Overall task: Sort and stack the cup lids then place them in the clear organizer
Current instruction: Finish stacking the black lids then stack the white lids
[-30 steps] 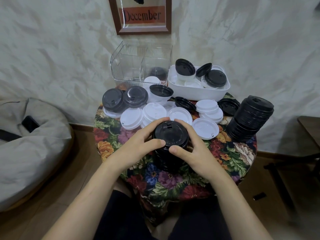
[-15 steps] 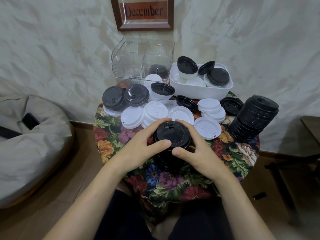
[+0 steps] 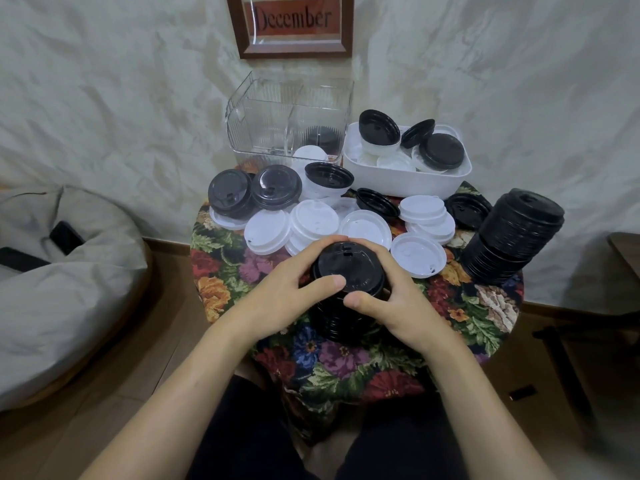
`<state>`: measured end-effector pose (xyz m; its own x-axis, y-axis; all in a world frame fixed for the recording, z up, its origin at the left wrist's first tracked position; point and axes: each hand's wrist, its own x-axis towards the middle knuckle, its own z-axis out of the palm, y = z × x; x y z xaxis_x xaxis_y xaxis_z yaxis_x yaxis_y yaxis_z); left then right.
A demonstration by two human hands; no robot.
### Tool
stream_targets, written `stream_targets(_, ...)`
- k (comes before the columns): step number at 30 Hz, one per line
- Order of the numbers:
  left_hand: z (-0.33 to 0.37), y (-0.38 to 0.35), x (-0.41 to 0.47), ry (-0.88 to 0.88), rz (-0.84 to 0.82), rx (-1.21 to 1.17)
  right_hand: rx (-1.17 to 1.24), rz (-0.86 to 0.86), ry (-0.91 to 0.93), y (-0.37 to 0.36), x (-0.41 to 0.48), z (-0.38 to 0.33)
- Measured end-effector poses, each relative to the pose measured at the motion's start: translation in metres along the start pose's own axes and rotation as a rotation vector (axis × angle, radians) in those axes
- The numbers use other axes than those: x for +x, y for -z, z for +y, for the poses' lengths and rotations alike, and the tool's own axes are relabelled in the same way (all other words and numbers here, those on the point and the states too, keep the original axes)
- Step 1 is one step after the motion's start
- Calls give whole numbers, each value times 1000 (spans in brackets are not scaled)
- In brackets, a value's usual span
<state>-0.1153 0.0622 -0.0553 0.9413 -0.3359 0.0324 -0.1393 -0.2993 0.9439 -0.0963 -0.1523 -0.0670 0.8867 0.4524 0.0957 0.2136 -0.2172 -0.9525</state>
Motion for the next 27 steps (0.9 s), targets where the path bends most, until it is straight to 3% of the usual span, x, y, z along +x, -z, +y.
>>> stream_targets(9,-16,-15,-3,-20,123,53,-40,-23,-35,-1,1,-4)
stream_targets(18,-23,-3,3,-66,103,117,-49,15,-33,-5,1,1)
stream_targets(20,-21,9,9,-104,240,210,-55,17,-39,-5,1,2)
stream_targets(22,-19,27,19,-137,491,334,-55,9,-49,-5,2,3)
stream_targets(24,-22,49,34,-181,670,577,-52,2,-57,-5,2,3)
stream_targets(27,-30,79,60,-105,688,807,-43,-2,-64,-5,1,2)
